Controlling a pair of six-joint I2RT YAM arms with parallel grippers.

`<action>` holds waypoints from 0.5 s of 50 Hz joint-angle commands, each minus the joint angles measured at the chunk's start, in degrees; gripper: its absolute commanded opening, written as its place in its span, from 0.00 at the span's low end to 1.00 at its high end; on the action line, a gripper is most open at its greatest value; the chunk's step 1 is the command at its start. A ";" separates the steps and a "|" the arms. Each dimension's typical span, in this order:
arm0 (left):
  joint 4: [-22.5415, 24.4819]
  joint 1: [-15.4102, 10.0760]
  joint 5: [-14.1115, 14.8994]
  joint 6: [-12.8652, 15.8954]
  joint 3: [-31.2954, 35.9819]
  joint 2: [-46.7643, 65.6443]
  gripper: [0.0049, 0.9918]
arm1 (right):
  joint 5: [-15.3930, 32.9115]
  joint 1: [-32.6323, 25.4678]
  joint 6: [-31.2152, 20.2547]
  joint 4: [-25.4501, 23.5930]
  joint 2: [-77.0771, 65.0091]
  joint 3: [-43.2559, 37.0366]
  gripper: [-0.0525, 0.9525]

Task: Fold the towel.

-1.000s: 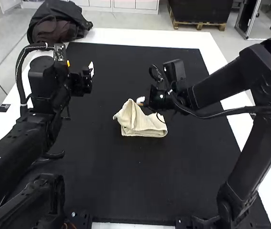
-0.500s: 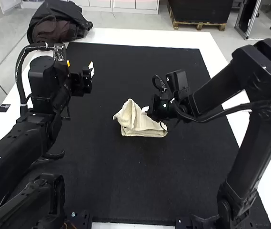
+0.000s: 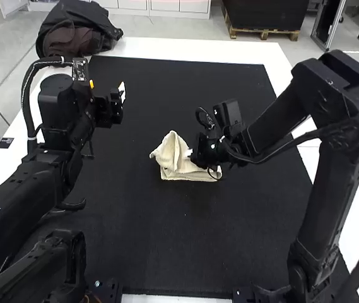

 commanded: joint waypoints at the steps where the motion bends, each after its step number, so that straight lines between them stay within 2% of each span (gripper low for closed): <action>1: 0.51 -0.45 -0.35 0.75 -1.37 -1.27 0.97 | 0.05 1.70 -0.18 0.46 1.14 2.00 0.05; 25: 0.51 -0.72 -0.35 0.75 -1.45 -1.27 0.97 | 0.05 3.28 0.00 1.25 5.44 5.34 0.05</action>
